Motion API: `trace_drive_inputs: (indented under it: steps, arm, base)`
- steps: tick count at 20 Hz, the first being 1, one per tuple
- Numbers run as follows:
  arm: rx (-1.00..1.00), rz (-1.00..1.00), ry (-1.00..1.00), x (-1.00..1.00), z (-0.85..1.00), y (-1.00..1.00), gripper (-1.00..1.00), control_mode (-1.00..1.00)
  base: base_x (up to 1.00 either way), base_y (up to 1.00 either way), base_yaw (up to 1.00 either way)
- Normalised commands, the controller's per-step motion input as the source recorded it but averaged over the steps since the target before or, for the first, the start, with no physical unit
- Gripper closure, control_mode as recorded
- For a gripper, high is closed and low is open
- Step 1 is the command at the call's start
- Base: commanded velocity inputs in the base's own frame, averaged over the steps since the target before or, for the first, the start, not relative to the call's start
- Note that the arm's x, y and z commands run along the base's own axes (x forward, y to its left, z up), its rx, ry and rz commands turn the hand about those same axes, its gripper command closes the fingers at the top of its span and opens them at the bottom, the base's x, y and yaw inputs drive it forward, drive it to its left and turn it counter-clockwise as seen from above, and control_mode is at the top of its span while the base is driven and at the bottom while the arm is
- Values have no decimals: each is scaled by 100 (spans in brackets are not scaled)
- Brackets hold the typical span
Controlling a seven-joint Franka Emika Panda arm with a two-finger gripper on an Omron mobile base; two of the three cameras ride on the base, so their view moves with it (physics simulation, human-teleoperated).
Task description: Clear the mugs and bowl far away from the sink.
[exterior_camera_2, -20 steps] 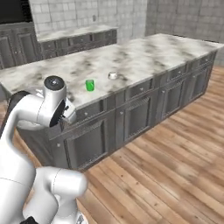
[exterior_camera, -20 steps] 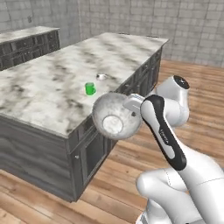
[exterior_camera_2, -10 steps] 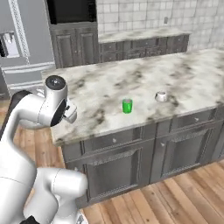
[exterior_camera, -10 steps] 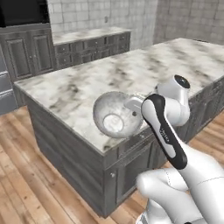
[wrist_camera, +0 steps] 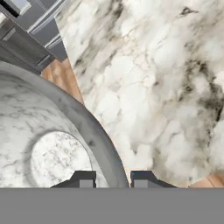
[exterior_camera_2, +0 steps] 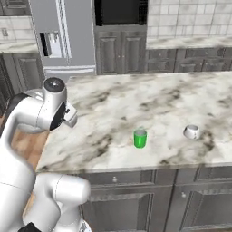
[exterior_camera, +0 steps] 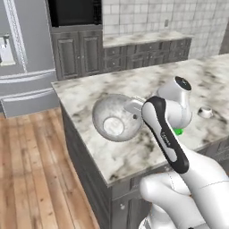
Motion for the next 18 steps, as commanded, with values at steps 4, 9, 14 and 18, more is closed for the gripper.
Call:
trace_drive_inputs:
  steps: [4, 9, 14, 18]
  arm:
    - [0, 0, 0, 0, 0, 0, 100, 100]
    - [0, 0, 0, 0, 0, 0, 100, 100]
    - [0, 0, 0, 0, 0, 0, 100, 100]
    - [0, -1, 13, 43, -34, 0, 100, -100]
  base:
    - [1, -93, 6]
    - [5, -22, 1]
    - [72, 0, 0]
    - [19, 0, 0]
